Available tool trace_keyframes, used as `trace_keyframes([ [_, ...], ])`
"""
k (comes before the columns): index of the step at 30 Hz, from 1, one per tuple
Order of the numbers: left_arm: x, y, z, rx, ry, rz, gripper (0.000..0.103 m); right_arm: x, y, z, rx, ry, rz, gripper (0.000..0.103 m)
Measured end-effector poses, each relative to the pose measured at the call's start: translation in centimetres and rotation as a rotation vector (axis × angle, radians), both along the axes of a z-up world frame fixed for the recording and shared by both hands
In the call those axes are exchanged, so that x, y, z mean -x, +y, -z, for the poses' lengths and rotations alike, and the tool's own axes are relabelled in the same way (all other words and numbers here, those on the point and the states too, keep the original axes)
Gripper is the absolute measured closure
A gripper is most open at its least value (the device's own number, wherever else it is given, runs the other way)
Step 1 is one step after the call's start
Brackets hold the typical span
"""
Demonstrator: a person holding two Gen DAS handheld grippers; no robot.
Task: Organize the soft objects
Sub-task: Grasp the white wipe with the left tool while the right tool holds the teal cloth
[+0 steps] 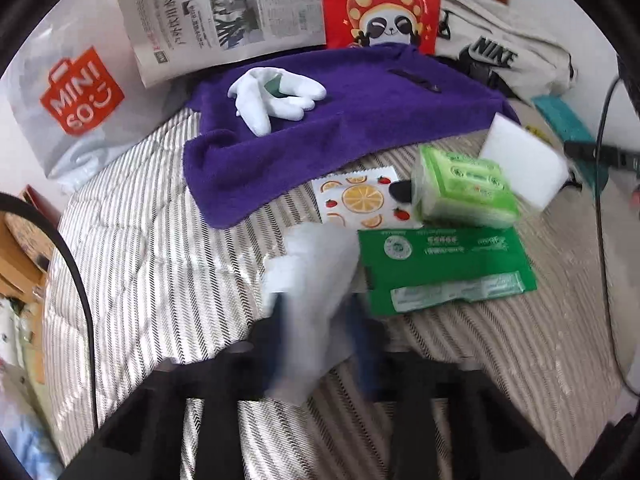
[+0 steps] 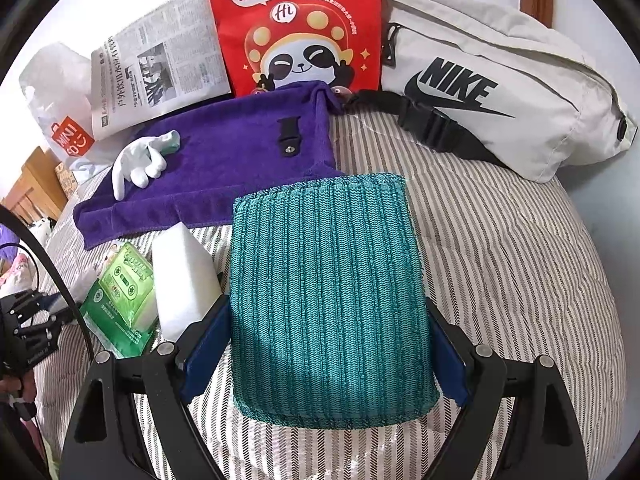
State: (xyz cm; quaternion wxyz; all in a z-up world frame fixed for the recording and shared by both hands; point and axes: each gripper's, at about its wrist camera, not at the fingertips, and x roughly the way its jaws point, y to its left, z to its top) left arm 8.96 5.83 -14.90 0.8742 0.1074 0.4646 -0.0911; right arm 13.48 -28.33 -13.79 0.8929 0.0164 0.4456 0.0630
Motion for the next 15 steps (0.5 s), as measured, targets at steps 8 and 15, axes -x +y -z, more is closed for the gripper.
trace_keyframes([
  [8, -0.4, 1.6, -0.7, 0.110, 0.027, -0.077, 0.092, 0.2, 0.5, -0.7, -0.003, -0.022, -0.021, 0.015],
  [15, -0.2, 2.4, -2.3, 0.109, 0.009, -0.096, 0.092, -0.2, 0.2, -1.1, -0.036, -0.017, -0.024, 0.015],
])
